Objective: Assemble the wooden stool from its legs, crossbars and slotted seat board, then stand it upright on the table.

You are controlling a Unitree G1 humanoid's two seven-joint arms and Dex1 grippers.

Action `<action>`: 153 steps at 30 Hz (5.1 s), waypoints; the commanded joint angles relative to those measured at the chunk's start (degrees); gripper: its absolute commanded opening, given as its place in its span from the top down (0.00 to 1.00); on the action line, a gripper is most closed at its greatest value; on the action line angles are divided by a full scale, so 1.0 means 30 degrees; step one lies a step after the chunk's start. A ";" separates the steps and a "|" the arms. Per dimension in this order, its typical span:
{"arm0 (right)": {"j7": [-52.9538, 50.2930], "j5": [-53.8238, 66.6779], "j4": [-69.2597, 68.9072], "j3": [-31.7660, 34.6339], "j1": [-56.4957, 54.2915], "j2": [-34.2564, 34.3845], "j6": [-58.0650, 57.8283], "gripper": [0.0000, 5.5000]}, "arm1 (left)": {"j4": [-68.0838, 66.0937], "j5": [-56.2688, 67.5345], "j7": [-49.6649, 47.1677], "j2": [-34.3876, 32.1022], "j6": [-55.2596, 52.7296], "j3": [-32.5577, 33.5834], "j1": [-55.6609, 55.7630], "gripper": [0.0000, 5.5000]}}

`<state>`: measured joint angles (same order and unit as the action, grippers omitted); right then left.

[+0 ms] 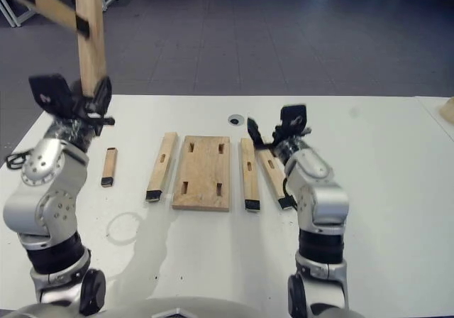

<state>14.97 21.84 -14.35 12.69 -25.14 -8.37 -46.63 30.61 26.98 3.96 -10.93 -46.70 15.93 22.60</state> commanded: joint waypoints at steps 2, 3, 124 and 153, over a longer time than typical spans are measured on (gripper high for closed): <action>0.3132 1.1977 0.3073 0.4761 -0.5100 0.0298 -0.7149 0.10 | -0.3280 0.8774 0.5385 0.0310 -0.3909 0.1344 0.0833 0.63; 0.3095 1.3452 0.3626 0.5256 -0.5553 0.0120 -0.7979 0.10 | -0.3761 0.9782 0.6037 0.0066 -0.4339 0.1462 0.1020 0.63; 1.9519 -0.3073 2.0667 -0.8332 -0.5832 -0.5568 1.2857 0.63 | -0.9756 -1.2656 1.5191 -1.5696 1.5438 -1.6069 -0.5695 0.20; 1.9883 -0.6395 2.4022 -1.4753 -0.3155 -0.5128 0.7965 0.63 | -0.3743 -1.1240 1.4485 -1.1791 0.9371 -1.4718 -0.6337 0.20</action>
<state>71.12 14.34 46.73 -20.91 -49.17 -23.17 -12.63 19.20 -6.32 45.47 -49.71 -17.42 -23.30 7.10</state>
